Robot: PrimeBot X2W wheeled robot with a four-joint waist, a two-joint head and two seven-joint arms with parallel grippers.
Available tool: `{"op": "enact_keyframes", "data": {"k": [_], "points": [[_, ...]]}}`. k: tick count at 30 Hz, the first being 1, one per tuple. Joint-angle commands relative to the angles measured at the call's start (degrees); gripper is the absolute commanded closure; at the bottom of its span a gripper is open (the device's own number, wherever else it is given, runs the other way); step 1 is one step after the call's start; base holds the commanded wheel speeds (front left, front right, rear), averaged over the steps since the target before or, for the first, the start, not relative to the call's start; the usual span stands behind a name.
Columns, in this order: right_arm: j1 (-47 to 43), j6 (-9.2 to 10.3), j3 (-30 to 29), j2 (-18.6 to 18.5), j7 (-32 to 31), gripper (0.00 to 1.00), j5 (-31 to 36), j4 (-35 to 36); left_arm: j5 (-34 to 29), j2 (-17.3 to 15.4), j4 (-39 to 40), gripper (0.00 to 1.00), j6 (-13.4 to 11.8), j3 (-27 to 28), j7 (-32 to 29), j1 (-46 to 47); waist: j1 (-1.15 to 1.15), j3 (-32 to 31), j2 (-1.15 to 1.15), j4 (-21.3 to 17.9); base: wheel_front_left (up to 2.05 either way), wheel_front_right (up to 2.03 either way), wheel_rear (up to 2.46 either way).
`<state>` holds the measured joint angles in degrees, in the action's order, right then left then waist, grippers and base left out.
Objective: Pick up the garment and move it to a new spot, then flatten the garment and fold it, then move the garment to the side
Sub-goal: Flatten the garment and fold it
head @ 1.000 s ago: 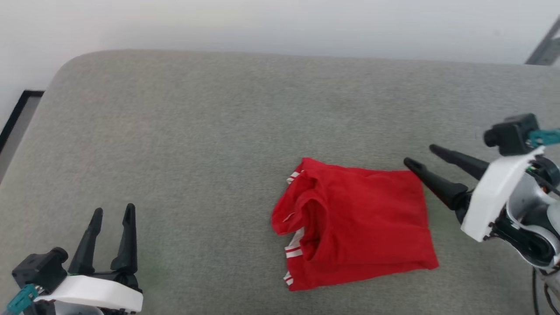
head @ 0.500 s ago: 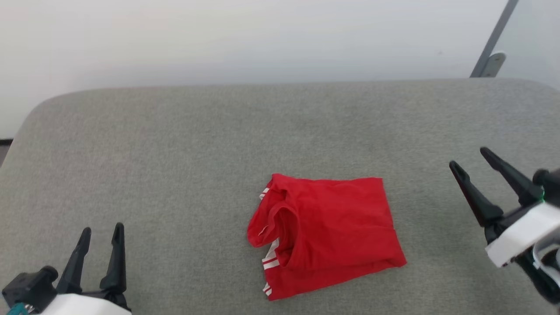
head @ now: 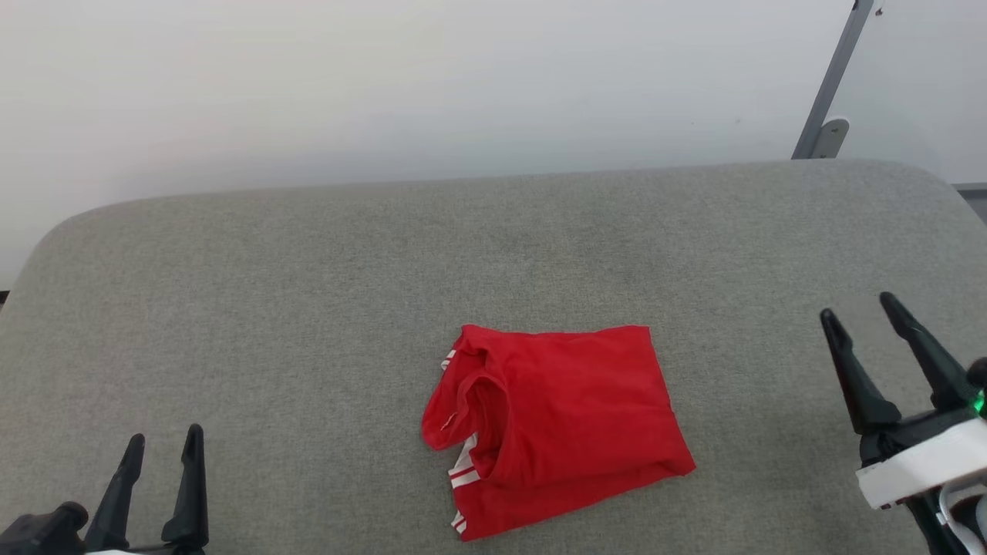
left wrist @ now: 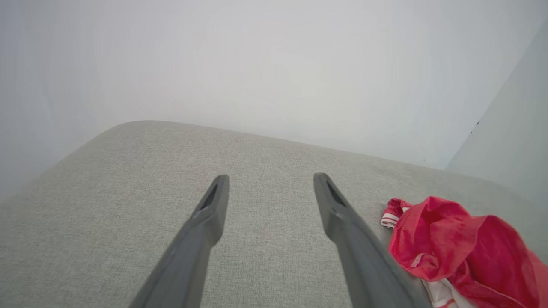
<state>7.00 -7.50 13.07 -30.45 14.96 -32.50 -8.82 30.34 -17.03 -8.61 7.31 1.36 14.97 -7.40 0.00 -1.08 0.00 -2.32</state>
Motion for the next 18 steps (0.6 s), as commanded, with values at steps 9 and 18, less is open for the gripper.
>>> {"op": "enact_keyframes", "data": {"k": [9,18], "points": [[-7.2,0.01,-6.0,5.4,0.2,0.00,2.9,4.2,0.7,-0.1,-1.0,0.00,0.2,0.9,0.3,-2.1,0.00,-1.1,0.00,0.5,0.00,0.00,0.00],[-10.4,0.01,-7.4,7.7,0.2,0.00,3.4,3.5,1.1,-0.4,-0.7,0.00,0.2,0.7,0.3,-3.4,0.00,-1.8,0.00,1.6,0.00,0.00,0.00]]}}
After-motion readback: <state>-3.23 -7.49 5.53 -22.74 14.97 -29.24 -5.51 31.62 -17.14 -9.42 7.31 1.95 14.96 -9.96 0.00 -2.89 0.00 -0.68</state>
